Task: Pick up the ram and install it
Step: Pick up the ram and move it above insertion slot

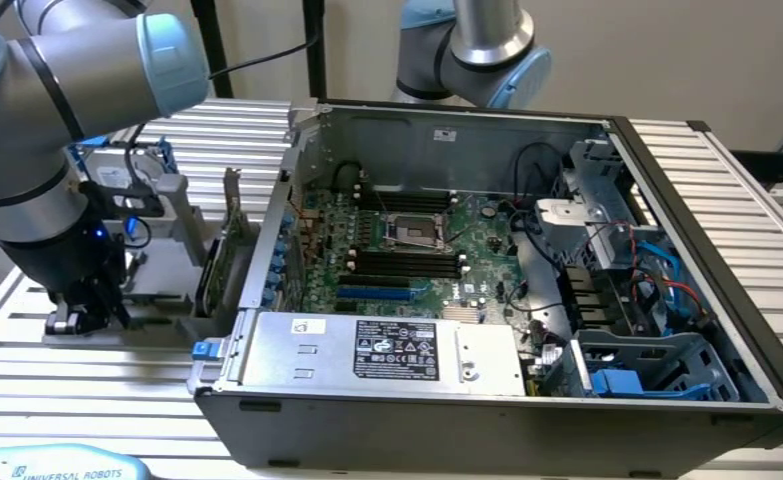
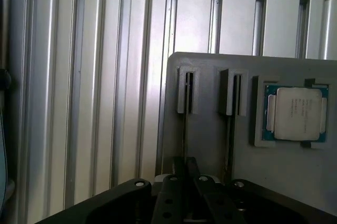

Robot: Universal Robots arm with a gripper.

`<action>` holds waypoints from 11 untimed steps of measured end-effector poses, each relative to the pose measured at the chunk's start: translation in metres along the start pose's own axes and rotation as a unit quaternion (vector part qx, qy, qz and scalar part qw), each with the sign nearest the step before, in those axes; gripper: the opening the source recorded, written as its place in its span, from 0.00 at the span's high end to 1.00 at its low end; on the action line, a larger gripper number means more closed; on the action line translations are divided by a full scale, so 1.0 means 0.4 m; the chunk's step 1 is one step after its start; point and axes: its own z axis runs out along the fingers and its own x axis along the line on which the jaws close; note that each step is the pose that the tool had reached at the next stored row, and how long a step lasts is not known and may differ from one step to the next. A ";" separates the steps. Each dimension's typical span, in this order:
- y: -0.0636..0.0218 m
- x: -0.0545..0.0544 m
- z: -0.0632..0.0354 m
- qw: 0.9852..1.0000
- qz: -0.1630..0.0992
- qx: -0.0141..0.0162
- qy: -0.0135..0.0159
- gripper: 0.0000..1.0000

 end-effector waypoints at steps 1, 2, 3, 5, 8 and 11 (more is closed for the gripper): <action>0.000 0.000 -0.003 1.000 0.000 0.000 0.000 0.87; 0.000 0.000 -0.007 1.000 0.000 0.000 0.000 0.87; 0.000 0.000 -0.012 1.000 0.000 0.000 0.000 0.87; 0.001 -0.001 -0.024 1.000 0.000 0.000 0.000 0.87; 0.002 -0.002 -0.051 1.000 0.000 0.000 0.000 0.87; 0.003 -0.003 -0.082 1.000 0.000 0.000 0.000 0.87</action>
